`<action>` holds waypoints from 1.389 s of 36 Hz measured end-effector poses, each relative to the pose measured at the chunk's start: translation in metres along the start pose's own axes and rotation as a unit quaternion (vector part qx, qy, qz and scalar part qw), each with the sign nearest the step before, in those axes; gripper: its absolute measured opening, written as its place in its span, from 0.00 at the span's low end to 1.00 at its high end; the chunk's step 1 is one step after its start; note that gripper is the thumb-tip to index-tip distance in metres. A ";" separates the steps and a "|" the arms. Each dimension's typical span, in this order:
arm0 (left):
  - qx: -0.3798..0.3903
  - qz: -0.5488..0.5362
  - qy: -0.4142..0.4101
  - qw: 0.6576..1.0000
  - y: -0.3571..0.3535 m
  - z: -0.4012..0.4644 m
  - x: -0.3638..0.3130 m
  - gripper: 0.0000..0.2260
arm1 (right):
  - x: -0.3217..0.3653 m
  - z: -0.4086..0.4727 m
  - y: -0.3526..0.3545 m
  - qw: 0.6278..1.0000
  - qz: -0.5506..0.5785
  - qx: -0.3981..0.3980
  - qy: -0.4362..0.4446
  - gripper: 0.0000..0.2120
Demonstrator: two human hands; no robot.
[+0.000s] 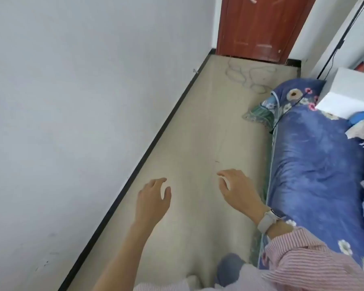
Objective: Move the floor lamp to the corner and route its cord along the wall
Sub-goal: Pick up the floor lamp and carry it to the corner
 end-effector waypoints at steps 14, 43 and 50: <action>0.090 0.116 -0.030 0.989 -0.043 0.227 -0.072 0.17 | -0.125 0.170 0.045 0.996 0.024 0.038 -0.073 0.14; 0.130 0.119 -0.098 0.979 -0.029 0.852 -0.307 0.16 | -0.309 0.707 0.293 0.973 0.125 -0.003 -0.195 0.14; 0.167 0.143 -0.184 0.958 -0.039 0.988 -0.402 0.15 | -0.358 0.792 0.366 0.947 0.181 -0.083 -0.252 0.14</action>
Point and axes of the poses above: each hand's wrist, its own z-axis towards the middle knuckle, its own y-axis out of the back of the hand, x = y × z, the point moved 4 cm from there along z, towards the middle knuckle, and after that the axes turned 8 degrees about x, right-handed, at the moved point
